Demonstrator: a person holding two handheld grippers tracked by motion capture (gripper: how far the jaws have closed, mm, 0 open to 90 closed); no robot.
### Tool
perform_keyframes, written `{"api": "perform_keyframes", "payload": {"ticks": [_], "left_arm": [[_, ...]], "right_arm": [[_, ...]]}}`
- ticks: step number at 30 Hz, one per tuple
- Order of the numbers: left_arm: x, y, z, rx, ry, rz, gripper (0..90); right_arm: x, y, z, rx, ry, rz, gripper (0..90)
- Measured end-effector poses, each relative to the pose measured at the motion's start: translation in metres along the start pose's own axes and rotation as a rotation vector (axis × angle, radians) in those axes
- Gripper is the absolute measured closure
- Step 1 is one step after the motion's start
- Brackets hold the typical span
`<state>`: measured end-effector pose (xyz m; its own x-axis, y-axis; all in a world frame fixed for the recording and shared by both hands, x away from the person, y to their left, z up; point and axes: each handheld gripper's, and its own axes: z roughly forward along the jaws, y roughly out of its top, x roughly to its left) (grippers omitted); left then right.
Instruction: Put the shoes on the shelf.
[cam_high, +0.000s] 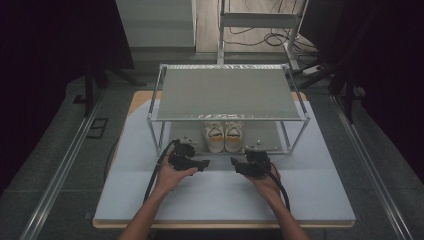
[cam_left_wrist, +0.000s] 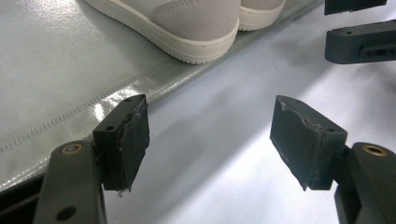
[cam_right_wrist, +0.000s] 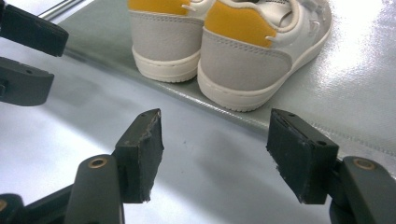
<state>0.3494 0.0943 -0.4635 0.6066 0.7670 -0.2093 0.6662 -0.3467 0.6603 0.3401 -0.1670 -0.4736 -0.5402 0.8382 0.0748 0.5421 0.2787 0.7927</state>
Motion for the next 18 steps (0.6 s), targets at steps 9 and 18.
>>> {"api": "perform_keyframes", "payload": {"ticks": [9, 18], "left_arm": [[-0.010, -0.009, -0.002, -0.005, -0.007, 0.015, 29.1], [-0.024, -0.039, -0.013, -0.014, -0.013, 0.055, 29.1]], "right_arm": [[0.004, -0.006, -0.007, -0.001, 0.021, -0.002, 35.7], [0.003, -0.027, -0.032, -0.020, 0.065, -0.005, 35.7]]}}
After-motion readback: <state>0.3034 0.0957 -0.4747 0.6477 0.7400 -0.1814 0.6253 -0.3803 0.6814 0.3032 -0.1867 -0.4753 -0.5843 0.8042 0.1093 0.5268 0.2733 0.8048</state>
